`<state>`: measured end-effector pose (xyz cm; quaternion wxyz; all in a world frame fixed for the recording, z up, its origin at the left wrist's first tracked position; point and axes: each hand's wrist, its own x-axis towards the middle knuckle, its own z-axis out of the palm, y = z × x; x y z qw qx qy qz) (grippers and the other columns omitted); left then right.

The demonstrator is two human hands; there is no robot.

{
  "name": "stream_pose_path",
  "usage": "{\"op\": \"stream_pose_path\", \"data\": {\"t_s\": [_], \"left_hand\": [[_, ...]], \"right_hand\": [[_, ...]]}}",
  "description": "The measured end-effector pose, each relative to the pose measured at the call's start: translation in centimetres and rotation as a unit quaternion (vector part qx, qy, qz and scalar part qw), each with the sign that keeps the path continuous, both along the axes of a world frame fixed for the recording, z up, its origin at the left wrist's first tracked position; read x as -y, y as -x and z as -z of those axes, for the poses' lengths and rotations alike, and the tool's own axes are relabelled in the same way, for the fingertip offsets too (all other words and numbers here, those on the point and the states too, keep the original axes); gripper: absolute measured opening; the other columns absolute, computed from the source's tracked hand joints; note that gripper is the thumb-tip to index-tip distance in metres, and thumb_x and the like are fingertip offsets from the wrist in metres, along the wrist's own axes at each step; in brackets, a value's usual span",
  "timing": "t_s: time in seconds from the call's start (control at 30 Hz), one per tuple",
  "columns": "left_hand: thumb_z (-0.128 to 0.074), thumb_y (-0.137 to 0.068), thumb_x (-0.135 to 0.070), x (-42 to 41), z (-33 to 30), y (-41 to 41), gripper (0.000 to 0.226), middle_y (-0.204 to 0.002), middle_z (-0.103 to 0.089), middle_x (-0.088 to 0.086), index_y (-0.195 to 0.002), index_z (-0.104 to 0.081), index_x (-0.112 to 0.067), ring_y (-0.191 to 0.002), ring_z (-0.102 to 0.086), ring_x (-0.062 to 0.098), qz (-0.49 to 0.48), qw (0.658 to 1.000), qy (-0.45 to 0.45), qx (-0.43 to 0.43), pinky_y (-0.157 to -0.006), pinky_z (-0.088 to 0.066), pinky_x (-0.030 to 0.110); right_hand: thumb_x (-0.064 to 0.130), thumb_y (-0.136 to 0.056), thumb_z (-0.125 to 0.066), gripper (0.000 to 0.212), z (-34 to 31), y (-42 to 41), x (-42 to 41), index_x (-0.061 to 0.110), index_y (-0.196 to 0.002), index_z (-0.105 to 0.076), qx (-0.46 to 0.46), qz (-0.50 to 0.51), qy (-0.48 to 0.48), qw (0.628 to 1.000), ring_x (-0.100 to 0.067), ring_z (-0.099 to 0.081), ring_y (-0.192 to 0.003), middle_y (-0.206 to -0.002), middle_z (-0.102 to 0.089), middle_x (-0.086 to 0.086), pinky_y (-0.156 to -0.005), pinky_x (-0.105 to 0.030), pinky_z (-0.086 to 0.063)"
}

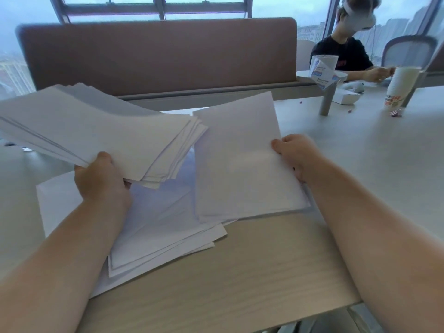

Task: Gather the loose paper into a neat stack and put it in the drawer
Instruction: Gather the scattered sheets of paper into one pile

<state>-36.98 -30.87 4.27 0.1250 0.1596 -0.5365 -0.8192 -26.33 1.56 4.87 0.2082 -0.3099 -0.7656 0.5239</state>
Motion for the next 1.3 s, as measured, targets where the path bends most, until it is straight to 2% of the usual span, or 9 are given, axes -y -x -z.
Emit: {"op": "stream_pose_path", "data": {"t_s": [0.2, 0.3, 0.5, 0.63, 0.87, 1.0, 1.13, 1.23, 1.3], "left_hand": [[-0.054, -0.098, -0.025, 0.3, -0.7, -0.6, 0.049, -0.112, -0.061, 0.008, -0.143, -0.053, -0.007, -0.064, -0.053, 0.012, -0.024, 0.999, -0.025, -0.005, -0.066, -0.052, 0.032], [-0.055, -0.100, -0.018, 0.1, -1.0, -0.9, 0.037, -0.103, -0.068, -0.011, -0.137, -0.055, -0.025, -0.066, -0.066, 0.003, -0.001, 0.999, -0.046, -0.021, -0.078, -0.064, 0.035], [-0.062, -0.098, -0.008, -1.4, -0.7, -1.3, 0.024, -0.108, -0.076, -0.001, -0.117, -0.065, -0.022, -0.085, -0.075, 0.015, 0.133, 0.989, 0.031, -0.049, -0.072, -0.062, 0.033], [-0.061, -0.103, -0.014, -2.3, -0.5, -2.6, 0.009, -0.104, -0.075, 0.001, -0.107, -0.067, -0.020, -0.063, -0.071, 0.003, 0.253, 0.962, 0.095, -0.037, -0.053, -0.055, 0.019], [-0.060, -0.103, -0.019, -2.6, -0.7, -4.0, 0.012, -0.077, -0.080, -0.009, -0.105, -0.072, -0.020, -0.064, -0.075, 0.006, 0.377, 0.908, 0.168, -0.071, -0.051, -0.054, 0.017], [-0.059, -0.101, -0.016, -2.8, -0.6, -4.5, 0.020, -0.095, -0.082, 0.003, -0.111, -0.076, -0.021, -0.076, -0.078, 0.018, 0.403, 0.904, 0.130, -0.059, -0.059, -0.061, 0.029], [-0.048, -0.107, -0.048, -2.8, -0.7, -4.9, 0.039, -0.070, -0.076, -0.008, -0.090, -0.071, -0.021, -0.062, -0.071, 0.010, 0.366, 0.919, 0.135, -0.049, -0.052, -0.054, 0.022], [-0.032, -0.109, -0.056, -2.8, -0.6, -4.5, 0.049, -0.092, -0.081, -0.011, -0.106, -0.072, -0.027, -0.074, -0.076, 0.006, 0.394, 0.909, 0.126, -0.058, -0.059, -0.056, 0.022], [-0.049, -0.105, -0.040, -3.0, -0.6, -4.6, 0.034, -0.116, -0.079, 0.006, -0.120, -0.071, -0.019, -0.091, -0.079, 0.019, 0.428, 0.898, 0.098, -0.039, -0.074, -0.063, 0.036]], "right_hand": [[0.034, -0.106, -0.052, 0.031, 0.1, 0.4, -0.9, 0.012, -0.087, -0.063, -0.067, 0.026, 0.141, 0.987, -0.029, -0.066, -0.084, -0.099, -0.070, -0.015, -0.084, -0.046, -0.057], [0.037, -0.106, -0.052, 0.027, -0.3, 0.3, -0.8, 0.016, -0.093, -0.063, -0.085, 0.021, 0.188, 0.978, -0.027, -0.068, -0.085, -0.105, -0.071, -0.011, -0.083, -0.043, -0.059], [0.042, -0.106, -0.050, 0.035, -0.8, 0.4, 0.8, 0.015, -0.092, -0.066, -0.102, 0.013, 0.172, 0.980, -0.024, -0.070, -0.080, -0.096, -0.072, -0.008, -0.076, -0.041, -0.060], [0.046, -0.106, -0.047, 0.040, -1.1, 0.4, 1.8, 0.014, -0.090, -0.066, -0.120, 0.016, 0.152, 0.981, -0.025, -0.068, -0.077, -0.091, -0.070, -0.008, -0.075, -0.042, -0.060], [0.037, -0.106, -0.047, 0.034, -0.5, 0.7, 3.5, 0.008, -0.096, -0.062, -0.136, -0.007, 0.131, 0.982, -0.030, -0.064, -0.081, -0.093, -0.064, -0.016, -0.082, -0.066, -0.058], [0.026, -0.105, -0.053, 0.021, -0.5, 1.0, 3.8, 0.008, -0.100, -0.064, -0.127, -0.050, 0.203, 0.970, -0.028, -0.072, -0.073, -0.092, -0.072, -0.014, -0.069, -0.052, -0.064], [0.007, -0.097, -0.065, 0.019, -0.5, 0.6, 4.1, 0.004, -0.116, -0.064, -0.107, -0.118, 0.232, 0.960, -0.026, -0.075, -0.067, -0.100, -0.076, -0.017, -0.059, -0.041, -0.063], [-0.002, -0.094, -0.063, 0.027, -0.4, 0.5, 4.0, 0.007, -0.120, -0.063, -0.125, -0.130, 0.202, 0.963, -0.027, -0.076, -0.072, -0.107, -0.076, -0.018, -0.060, -0.041, -0.063], [-0.007, -0.093, -0.060, 0.031, -0.6, 0.4, 3.9, 0.008, -0.121, -0.063, -0.140, -0.142, 0.203, 0.959, -0.027, -0.076, -0.073, -0.106, -0.076, -0.017, -0.061, -0.040, -0.062]]}}
